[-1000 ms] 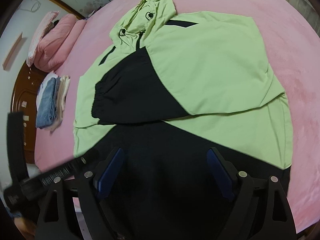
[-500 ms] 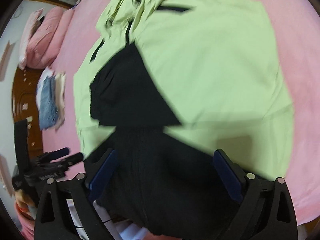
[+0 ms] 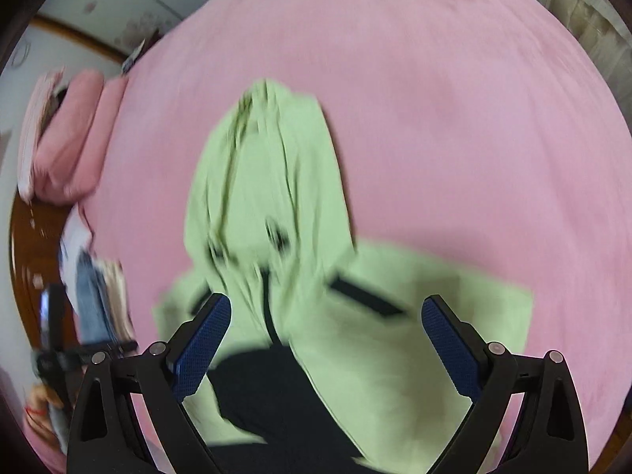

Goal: Fold large clothes

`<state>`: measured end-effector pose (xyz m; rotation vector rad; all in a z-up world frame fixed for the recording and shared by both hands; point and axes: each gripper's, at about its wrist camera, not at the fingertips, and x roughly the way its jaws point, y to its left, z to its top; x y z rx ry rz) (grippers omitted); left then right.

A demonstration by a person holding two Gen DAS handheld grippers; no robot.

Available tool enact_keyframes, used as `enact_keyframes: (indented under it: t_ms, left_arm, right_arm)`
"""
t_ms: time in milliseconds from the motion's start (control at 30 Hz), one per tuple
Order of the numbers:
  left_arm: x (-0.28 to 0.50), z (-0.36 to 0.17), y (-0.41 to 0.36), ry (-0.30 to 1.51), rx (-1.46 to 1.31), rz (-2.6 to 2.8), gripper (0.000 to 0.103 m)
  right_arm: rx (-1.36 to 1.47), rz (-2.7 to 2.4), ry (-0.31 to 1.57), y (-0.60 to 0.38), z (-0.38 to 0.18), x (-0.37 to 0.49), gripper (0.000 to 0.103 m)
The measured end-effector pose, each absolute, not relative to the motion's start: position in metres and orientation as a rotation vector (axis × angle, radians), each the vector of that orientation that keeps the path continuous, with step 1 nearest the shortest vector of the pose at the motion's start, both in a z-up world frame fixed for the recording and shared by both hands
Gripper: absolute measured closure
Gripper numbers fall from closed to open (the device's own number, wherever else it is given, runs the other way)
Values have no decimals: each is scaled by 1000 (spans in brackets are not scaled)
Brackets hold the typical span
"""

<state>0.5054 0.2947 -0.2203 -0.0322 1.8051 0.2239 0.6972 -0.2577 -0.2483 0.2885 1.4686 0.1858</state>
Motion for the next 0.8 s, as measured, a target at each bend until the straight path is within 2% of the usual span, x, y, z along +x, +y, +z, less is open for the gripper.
enact_keyframes:
  t_ms: [200, 400, 467, 500, 567, 633, 667, 733, 800]
  left_arm:
    - [592, -226, 279, 1702, -132, 281, 22]
    - [629, -249, 279, 1553, -458, 142, 23]
    - [627, -270, 281, 1548, -524, 135, 37]
    - [624, -281, 282, 1553, -556, 143, 40]
    - [620, -304, 290, 1542, -668, 130, 47]
    - [619, -321, 298, 1503, -786, 89, 48]
    - [619, -328, 300, 1484, -832, 65, 49]
    - [620, -337, 304, 1450, -884, 37, 51]
    - [619, -345, 304, 1401, -959, -9, 51]
  right_arm:
    - [333, 144, 1443, -250, -249, 792, 5]
    - [632, 113, 1481, -256, -297, 839, 5]
    - [678, 76, 1482, -258, -312, 844, 5]
    - [692, 78, 1477, -259, -318, 845, 5]
    - [728, 97, 1474, -261, -332, 853, 12]
    - [776, 124, 1480, -264, -343, 860, 26]
    - [783, 135, 1494, -266, -349, 866, 29]
    - [739, 141, 1516, -266, -355, 874, 48]
    - [675, 163, 1513, -268, -358, 890, 52]
